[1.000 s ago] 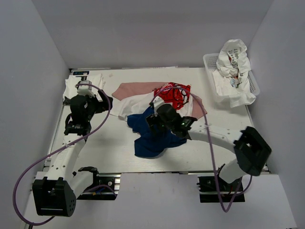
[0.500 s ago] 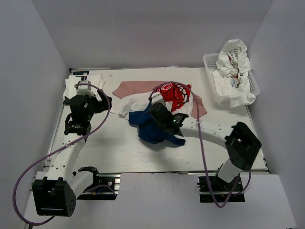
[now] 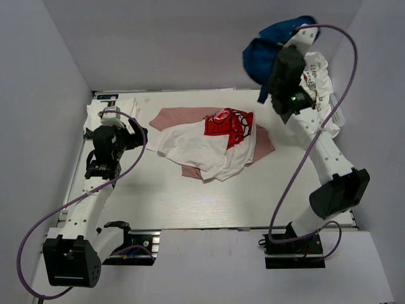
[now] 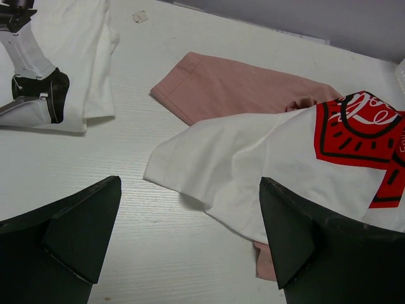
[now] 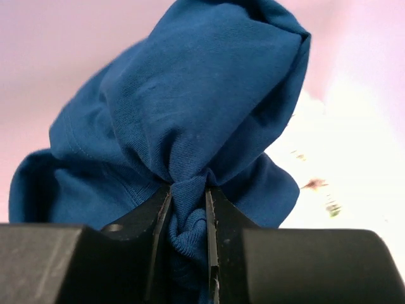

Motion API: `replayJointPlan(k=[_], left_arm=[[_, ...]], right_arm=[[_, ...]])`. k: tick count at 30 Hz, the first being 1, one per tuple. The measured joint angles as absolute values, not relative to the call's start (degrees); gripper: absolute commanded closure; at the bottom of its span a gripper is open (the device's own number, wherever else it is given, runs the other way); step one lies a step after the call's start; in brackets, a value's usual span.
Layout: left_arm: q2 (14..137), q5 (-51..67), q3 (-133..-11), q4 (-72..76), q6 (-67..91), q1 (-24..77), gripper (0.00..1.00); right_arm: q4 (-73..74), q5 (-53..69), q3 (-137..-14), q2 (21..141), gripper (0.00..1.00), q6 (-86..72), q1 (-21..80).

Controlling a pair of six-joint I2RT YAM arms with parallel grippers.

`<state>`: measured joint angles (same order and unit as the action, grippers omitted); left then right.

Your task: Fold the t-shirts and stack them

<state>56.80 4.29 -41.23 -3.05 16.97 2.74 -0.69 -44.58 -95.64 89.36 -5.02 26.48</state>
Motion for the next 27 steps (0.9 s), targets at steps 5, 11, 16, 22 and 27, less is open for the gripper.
replayJointPlan(k=[5,11,16,22,27], left_arm=[[57.0,4.2,-41.5,-3.4,17.0,2.7,0.0],[57.8,3.8,-42.0,-3.5,17.0,2.7,0.0],[58.0,3.8,-42.1,-3.9,17.0,2.7,0.0],[58.8,3.8,-42.2,-4.2,17.0,2.7,0.0],[59.7,3.9,-42.9,-4.7,16.9,2.7,0.0]], right_arm=[[-0.4,-45.7,-105.7,98.7,1.0,-2.9,14.3],[7.4,-37.6,-110.1,111.4,0.1,-4.0,5.2],[18.2,-27.8,-114.1,120.4,0.1,-4.1,3.2],[17.5,-15.5,-99.5,110.9,0.1,-4.3,7.7],[14.4,-8.1,-86.6,100.1,0.1,-4.0,17.2]])
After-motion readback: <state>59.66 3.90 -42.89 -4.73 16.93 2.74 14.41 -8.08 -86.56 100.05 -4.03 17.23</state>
